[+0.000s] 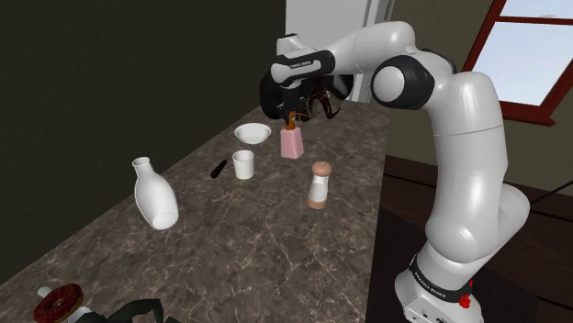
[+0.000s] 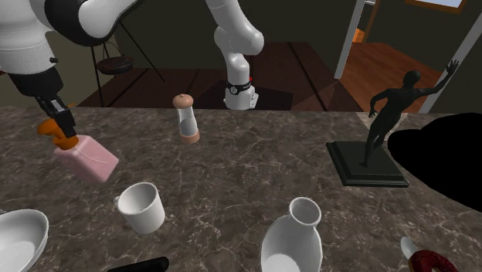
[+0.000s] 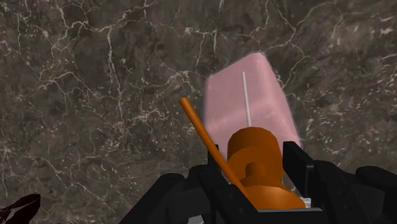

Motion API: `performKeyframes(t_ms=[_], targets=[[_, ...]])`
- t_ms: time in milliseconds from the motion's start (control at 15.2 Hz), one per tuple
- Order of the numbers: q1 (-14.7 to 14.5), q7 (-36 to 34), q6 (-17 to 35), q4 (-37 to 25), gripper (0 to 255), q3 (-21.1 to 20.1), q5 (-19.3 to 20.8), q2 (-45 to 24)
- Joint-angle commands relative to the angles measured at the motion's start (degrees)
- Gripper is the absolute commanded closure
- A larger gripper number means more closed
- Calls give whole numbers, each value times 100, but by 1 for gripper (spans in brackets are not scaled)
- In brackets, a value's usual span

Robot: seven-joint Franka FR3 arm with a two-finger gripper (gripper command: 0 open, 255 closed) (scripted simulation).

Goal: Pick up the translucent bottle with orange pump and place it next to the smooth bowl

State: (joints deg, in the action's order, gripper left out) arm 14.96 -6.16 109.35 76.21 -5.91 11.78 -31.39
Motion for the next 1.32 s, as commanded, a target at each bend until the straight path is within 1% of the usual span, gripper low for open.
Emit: performKeyframes(t_ms=[0,462,528,858,1122,1254], targets=[[8,-8,89,86,255,3,4,1],[8,-7,88,84,255,3,4,0],[8,-7,88,84,0,3,4,0],[8,-7,88,84,0,3,4,0],[-59,34,-569,-462,0,-24,-29,110],[-59,35,-569,-461,0,-24,-29,110]])
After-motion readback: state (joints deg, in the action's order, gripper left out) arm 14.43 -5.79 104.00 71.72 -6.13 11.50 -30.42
